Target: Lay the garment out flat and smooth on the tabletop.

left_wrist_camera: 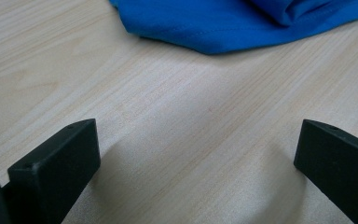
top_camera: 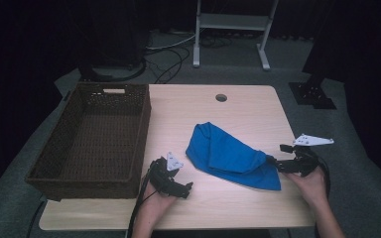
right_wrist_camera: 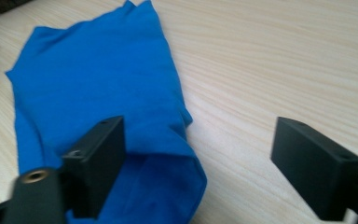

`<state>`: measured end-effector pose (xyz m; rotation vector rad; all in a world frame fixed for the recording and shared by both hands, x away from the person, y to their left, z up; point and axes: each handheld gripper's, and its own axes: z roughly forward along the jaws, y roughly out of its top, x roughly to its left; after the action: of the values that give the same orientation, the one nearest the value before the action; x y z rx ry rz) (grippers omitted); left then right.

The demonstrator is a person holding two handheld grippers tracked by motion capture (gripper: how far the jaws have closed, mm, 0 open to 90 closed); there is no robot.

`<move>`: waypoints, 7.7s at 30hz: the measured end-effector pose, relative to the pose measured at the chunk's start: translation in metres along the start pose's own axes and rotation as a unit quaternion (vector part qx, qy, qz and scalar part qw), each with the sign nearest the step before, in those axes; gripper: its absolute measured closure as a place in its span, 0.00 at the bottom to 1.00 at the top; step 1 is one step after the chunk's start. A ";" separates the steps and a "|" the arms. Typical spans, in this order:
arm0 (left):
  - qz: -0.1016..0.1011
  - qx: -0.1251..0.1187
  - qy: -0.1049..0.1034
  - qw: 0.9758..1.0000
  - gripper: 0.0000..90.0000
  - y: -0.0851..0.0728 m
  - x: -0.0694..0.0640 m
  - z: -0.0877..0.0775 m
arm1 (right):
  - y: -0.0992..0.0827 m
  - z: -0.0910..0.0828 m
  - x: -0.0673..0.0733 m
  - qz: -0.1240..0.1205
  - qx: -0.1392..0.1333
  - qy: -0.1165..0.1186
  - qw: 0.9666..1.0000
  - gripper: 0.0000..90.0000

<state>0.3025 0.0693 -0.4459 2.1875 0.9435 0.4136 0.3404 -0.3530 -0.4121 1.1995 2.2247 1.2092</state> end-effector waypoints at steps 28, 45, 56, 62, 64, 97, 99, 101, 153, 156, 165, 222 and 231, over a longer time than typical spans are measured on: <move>0.008 -0.021 0.007 1.000 0.00 0.051 0.024 0.029 | -0.019 0.001 -0.006 0.013 0.026 -0.010 1.000 0.08; -0.007 0.020 0.031 0.999 0.00 0.060 0.043 0.055 | -0.025 0.017 0.003 -0.020 0.076 -0.033 0.996 0.08; 0.002 0.036 0.015 0.999 0.00 0.054 0.033 0.045 | -0.023 0.022 -0.003 -0.016 0.089 -0.047 0.995 0.08; 0.012 0.040 0.006 0.999 0.00 0.047 0.021 0.038 | -0.021 0.023 -0.012 -0.003 0.088 -0.057 0.995 0.08; 0.013 0.039 0.004 0.999 0.00 0.045 0.018 0.036 | -0.021 0.024 -0.013 0.000 0.087 -0.060 0.994 0.08; 0.012 0.025 0.014 1.000 0.11 0.044 0.020 0.032 | -0.022 0.022 -0.009 -0.014 0.082 -0.066 0.994 0.08; 0.013 0.029 0.011 0.999 0.11 0.043 0.017 0.030 | -0.023 0.021 -0.008 -0.017 0.083 -0.065 0.994 0.08; 0.017 0.031 0.010 0.999 0.11 0.042 0.015 0.028 | -0.023 0.020 -0.006 -0.019 0.084 -0.065 0.994 0.08; 0.014 -0.001 -0.017 1.000 0.00 0.014 0.012 0.014 | -0.004 0.003 0.030 -0.038 0.019 0.059 0.997 0.08; 0.014 -0.001 -0.017 1.000 0.00 0.014 0.012 0.014 | -0.001 0.007 0.037 -0.047 0.018 0.072 0.996 0.08; 0.013 -0.001 -0.017 1.000 0.00 0.014 0.012 0.014 | 0.004 0.018 0.052 -0.067 0.018 0.107 0.992 0.09; 0.013 -0.001 -0.016 1.000 0.00 0.014 0.012 0.014 | 0.014 0.023 0.052 -0.103 0.004 0.184 0.978 0.97; 0.013 -0.001 -0.016 1.000 0.00 0.014 0.012 0.014 | 0.023 0.026 0.049 -0.100 -0.008 0.178 0.979 0.97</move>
<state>0.3251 0.0650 -0.4458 2.1998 0.8974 0.3894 0.3397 -0.2938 -0.4035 0.7748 2.5100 1.4451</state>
